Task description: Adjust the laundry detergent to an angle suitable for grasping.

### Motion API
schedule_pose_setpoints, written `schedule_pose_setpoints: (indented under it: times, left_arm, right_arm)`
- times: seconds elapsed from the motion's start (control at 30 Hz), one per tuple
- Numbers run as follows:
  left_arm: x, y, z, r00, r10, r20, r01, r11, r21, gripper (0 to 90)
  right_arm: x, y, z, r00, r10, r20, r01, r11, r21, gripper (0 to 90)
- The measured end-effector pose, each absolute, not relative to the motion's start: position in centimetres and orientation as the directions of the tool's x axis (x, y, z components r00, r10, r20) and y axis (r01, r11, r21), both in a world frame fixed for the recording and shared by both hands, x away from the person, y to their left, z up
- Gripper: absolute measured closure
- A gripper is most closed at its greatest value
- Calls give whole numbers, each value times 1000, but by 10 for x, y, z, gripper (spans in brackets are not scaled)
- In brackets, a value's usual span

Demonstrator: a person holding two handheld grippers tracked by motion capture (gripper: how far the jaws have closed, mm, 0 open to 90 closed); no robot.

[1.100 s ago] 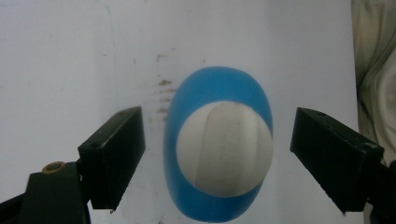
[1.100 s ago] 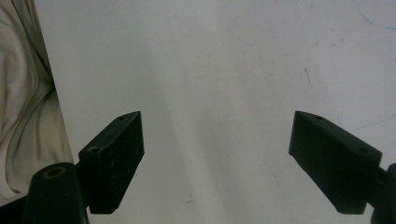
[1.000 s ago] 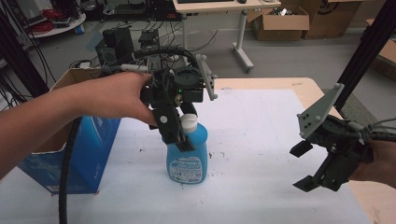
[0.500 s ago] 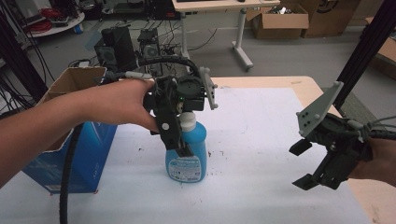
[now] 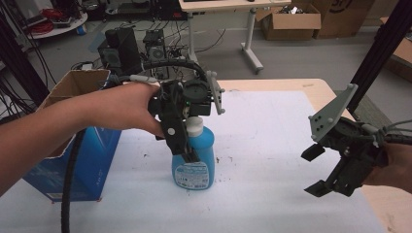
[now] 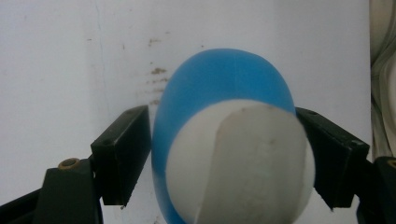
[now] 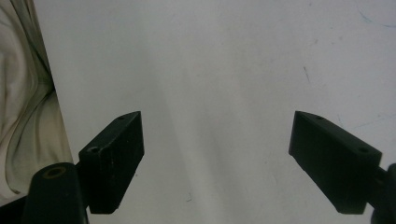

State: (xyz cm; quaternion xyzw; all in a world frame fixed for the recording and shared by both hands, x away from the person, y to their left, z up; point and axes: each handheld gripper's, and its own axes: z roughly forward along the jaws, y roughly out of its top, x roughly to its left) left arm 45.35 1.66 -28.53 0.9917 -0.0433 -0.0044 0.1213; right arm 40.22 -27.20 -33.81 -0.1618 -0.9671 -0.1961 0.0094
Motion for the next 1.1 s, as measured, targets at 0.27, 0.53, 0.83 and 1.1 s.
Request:
schedule_pose_setpoints:
  times: [0.27, 0.53, 0.83, 1.1]
  left_arm:
    - [453, 16, -286, 996, -91, -1, -88, -966, 242, 271]
    - [453, 16, -286, 996, -93, -6, -88, -965, 246, 308]
    - [453, 16, -286, 995, -96, -4, -92, -966, 241, 339]
    - [453, 17, -285, 996, -90, 1, -88, -966, 244, 359]
  right_arm:
    - [403, -271, -338, -948, 308, 82, 316, 871, 376, 180]
    - [403, -271, -338, -948, 308, 83, 316, 870, 378, 181]
    - [403, -272, -337, -948, 308, 84, 317, 870, 379, 182]
    - [403, -271, -338, -948, 306, 85, 315, 871, 378, 182]
